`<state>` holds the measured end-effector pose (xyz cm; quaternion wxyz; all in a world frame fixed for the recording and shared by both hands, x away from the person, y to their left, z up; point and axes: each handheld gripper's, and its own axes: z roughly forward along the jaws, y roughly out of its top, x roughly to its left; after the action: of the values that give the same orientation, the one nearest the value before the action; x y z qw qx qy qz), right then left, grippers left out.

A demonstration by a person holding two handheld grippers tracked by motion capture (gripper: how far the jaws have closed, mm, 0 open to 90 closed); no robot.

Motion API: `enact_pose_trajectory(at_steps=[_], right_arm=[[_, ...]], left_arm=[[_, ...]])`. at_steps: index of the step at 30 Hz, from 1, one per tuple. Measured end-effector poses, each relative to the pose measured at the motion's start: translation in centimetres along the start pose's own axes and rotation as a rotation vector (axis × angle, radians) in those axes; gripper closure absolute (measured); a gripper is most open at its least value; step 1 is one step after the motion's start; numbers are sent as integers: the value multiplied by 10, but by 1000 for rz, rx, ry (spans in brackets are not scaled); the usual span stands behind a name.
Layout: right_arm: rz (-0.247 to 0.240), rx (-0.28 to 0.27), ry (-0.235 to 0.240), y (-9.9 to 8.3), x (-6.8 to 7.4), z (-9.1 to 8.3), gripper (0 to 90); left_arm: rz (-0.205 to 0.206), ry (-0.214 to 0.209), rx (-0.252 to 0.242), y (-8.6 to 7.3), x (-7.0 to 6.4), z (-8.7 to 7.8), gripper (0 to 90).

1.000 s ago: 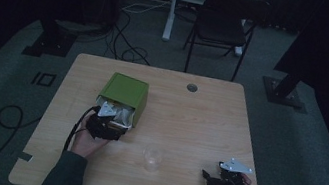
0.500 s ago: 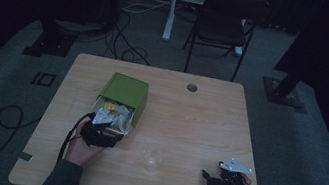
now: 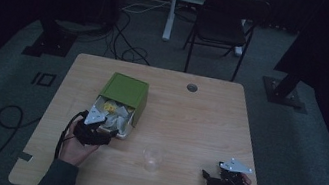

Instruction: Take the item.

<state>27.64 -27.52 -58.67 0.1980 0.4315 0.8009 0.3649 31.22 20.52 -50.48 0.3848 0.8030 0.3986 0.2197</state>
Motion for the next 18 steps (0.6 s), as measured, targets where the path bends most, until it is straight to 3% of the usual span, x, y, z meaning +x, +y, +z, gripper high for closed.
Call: enact_pose_trajectory(at_steps=[3,8,12,15,18], right_arm=[[0,0,0,0,0,0,211],[1,0,0,0,0,0,211],[2,0,0,0,0,0,211],[3,0,0,0,0,0,211],[3,1,0,0,0,0,211]], left_arm=[[11,28,3,5,1,2,379],[7,89,22,8,5,8,490],[-15,117,46,8,8,12,587],[-12,117,52,8,8,13,609],[12,142,91,6,8,18,656]])
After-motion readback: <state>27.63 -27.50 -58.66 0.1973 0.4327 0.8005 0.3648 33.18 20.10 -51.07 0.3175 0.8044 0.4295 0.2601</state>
